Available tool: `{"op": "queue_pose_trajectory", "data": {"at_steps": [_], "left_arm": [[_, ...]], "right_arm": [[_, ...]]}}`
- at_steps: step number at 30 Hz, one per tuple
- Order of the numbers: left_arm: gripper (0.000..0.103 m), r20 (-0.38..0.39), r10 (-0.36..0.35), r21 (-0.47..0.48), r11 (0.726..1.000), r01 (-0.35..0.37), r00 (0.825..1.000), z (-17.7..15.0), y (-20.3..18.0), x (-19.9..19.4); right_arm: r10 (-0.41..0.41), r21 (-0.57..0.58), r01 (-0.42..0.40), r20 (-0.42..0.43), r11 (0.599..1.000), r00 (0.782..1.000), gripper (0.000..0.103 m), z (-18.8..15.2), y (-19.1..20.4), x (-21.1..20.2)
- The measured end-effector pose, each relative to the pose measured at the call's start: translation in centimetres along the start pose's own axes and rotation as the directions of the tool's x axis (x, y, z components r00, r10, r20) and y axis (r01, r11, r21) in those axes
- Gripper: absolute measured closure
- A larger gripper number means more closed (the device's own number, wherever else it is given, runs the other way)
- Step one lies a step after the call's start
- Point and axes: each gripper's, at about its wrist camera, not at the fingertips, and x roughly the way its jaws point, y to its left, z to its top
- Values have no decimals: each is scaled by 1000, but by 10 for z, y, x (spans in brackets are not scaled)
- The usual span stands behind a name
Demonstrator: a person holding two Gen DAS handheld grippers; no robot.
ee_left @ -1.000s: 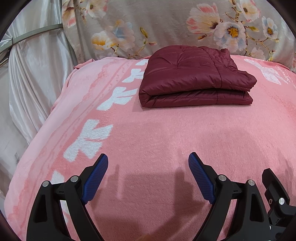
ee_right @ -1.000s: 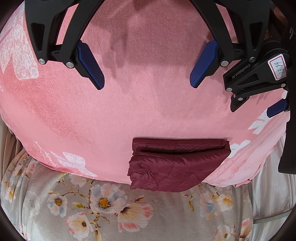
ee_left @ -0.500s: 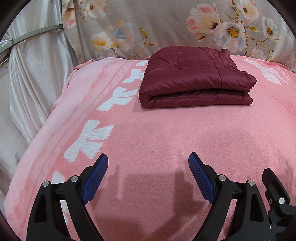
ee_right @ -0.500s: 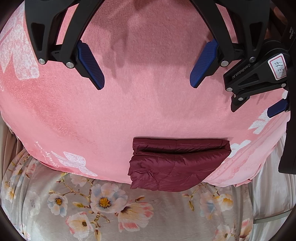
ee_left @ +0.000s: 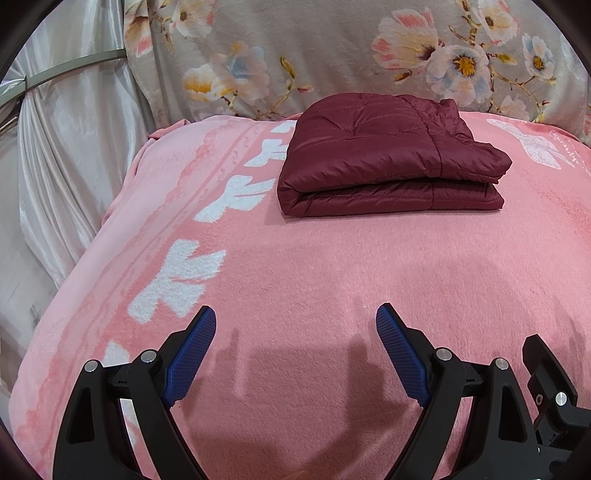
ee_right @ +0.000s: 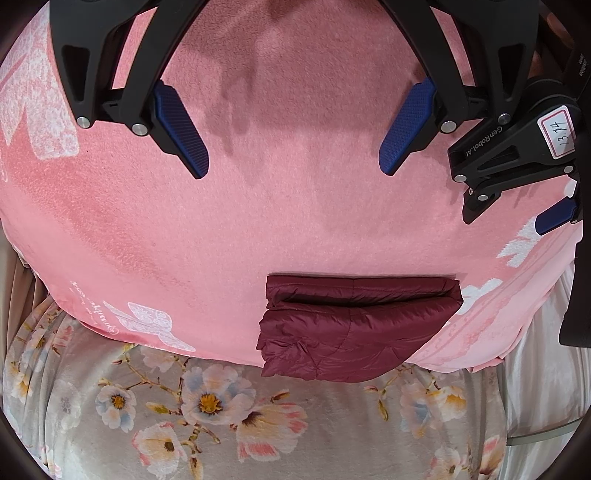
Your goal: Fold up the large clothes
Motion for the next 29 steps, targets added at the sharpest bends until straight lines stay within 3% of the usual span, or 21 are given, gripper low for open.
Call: {"op": "queue_pose_trajectory", "data": {"at_steps": [29], "left_arm": [[20,7,-5,0,1000,5,1000,1,-2,-2]], "right_arm": [[2,-4,-2,0,1000,1000,12,0,-3,1]]}}
